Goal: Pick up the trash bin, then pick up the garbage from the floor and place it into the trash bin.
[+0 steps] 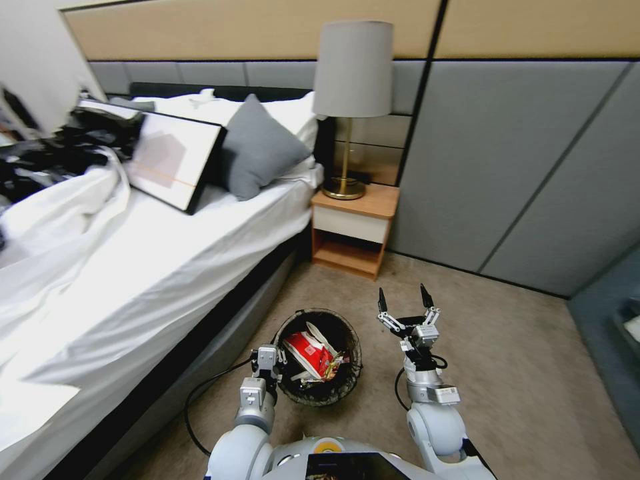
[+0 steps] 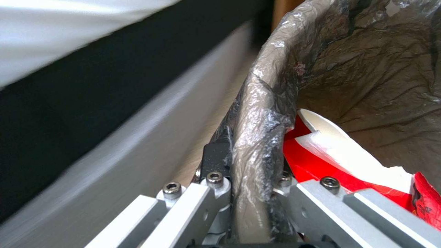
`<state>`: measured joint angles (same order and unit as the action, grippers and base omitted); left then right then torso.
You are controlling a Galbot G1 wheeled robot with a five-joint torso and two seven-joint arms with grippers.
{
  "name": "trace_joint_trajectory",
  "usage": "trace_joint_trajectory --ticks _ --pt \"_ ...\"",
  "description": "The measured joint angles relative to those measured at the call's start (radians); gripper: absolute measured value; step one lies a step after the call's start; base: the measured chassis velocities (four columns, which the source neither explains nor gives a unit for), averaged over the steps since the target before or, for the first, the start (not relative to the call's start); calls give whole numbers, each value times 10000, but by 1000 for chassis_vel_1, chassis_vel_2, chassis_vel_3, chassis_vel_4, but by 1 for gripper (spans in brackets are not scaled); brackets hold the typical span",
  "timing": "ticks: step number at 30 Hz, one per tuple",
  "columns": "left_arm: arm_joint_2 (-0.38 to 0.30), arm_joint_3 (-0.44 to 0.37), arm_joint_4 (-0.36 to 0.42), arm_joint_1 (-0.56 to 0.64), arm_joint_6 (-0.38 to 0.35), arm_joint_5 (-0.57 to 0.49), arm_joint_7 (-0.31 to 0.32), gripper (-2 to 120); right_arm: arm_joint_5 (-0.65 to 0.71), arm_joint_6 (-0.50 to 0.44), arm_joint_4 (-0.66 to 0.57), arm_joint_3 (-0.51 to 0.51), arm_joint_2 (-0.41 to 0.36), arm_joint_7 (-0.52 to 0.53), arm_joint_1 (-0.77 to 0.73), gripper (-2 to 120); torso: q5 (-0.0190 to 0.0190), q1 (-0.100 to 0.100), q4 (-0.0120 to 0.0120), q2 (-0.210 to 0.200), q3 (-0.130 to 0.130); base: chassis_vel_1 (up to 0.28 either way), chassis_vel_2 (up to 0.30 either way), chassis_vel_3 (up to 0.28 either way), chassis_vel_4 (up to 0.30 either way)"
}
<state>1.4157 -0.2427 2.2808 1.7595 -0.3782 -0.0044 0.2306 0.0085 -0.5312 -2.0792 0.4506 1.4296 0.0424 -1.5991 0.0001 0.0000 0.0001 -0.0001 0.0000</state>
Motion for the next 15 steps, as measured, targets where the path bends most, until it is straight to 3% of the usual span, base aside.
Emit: trace_joint_trajectory --ticks 15 --pt "-142 -44 197 168 -235 35 -210 2 -350 -170 -797 95 56 -329 -1124 100 0 0 -1 0 0 126 129 128 123"
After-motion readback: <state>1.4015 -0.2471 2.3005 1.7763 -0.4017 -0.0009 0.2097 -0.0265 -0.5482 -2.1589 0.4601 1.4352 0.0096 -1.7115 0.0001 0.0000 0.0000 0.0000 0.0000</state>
